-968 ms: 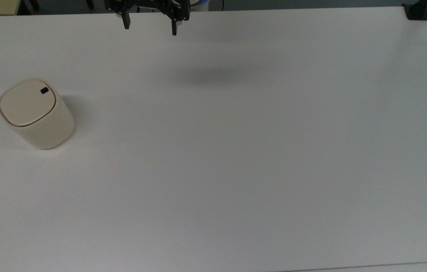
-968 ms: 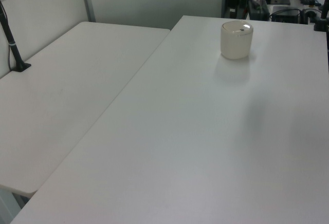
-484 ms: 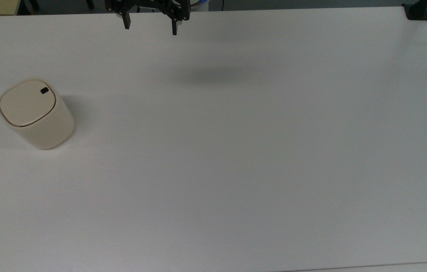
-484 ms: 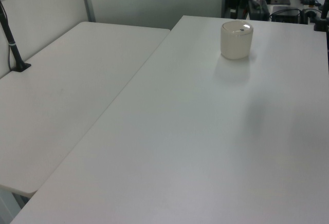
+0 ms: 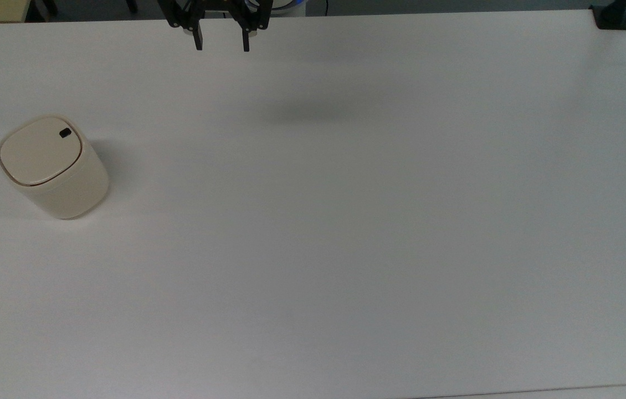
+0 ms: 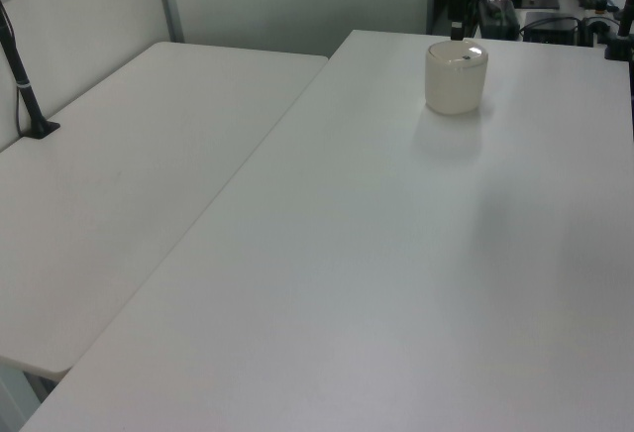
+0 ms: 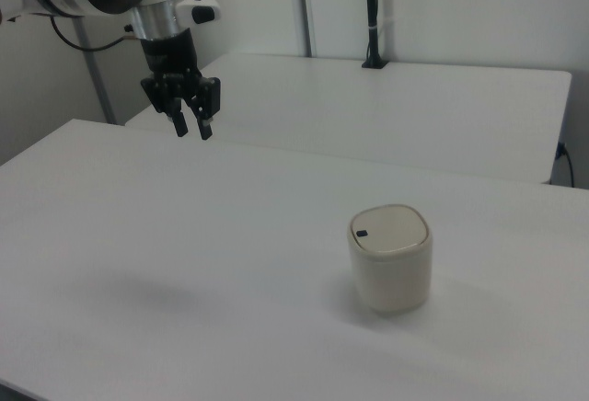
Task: Open the trash bin
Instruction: 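Move the gripper over the cream trash bin's lid tab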
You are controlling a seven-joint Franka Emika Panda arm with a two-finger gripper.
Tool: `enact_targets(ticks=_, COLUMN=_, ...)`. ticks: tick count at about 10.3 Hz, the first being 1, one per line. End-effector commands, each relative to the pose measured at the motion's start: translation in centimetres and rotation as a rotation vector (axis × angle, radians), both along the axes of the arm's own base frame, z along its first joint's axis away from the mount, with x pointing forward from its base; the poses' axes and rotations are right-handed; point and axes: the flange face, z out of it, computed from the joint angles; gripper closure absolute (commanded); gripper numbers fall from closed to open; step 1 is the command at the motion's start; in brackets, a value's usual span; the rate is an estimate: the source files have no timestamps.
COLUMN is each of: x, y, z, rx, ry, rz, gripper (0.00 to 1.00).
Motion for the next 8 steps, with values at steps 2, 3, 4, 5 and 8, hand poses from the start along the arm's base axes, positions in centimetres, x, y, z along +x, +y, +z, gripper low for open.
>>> enact_targets(ticks=2, x=-0.5, y=-0.2, z=-0.5, rx=0.022, ry=0.03, rz=0.058, gripper=0.96)
enact_targets(ticks=3, x=-0.3, y=-0.3, z=-0.6, rx=0.022, ry=0.03, rz=0.045, gripper=0.98)
enact_targets(ticks=4, x=-0.2, y=-0.7, z=-0.7, rx=0.02, ry=0.027, rz=0.018, gripper=0.98)
enact_targets(ticks=5, x=-0.2, y=-2.3, z=-0.7, rx=0.022, ry=0.021, rz=-0.022, gripper=0.98)
enact_targets(ticks=8, x=0.6, y=-7.3, z=-2.1, rx=0.016, ry=0.011, rz=-0.131, gripper=0.98)
